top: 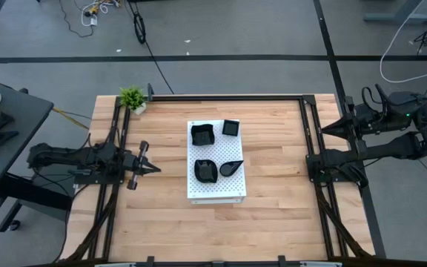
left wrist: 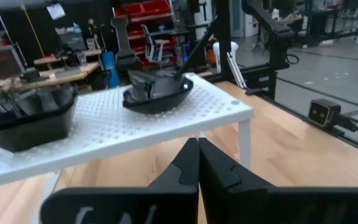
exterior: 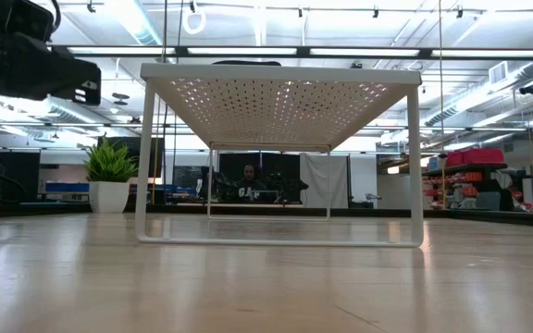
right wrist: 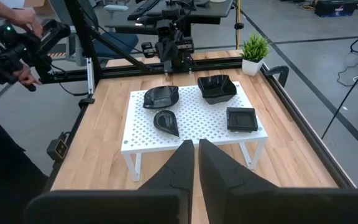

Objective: Pick & Place Mini shaped plates
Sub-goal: Return to Home Position

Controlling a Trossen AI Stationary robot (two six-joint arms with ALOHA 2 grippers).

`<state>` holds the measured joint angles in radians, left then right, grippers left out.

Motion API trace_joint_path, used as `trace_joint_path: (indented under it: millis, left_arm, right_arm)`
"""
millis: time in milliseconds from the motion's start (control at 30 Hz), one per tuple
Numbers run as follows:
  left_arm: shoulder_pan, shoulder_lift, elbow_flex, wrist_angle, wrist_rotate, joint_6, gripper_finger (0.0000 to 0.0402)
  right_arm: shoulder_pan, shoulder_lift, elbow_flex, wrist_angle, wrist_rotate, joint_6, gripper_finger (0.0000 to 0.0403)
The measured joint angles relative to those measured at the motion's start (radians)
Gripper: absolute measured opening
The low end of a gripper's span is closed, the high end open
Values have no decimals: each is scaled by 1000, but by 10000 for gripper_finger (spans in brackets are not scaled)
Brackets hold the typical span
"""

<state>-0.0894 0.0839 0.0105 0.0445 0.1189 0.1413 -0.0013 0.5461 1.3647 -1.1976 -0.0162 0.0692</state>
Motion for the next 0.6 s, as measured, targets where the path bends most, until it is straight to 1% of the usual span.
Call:
trace_joint_path:
  millis: [233,600]
  left_arm:
    - [-4,-54,0,-16,-41,9,1]
    - [-4,-84,-1,-20,-47,1,2]
  right_arm:
    - [0,0,0,0,0,0,29]
    - [0,0,0,0,0,0,29]
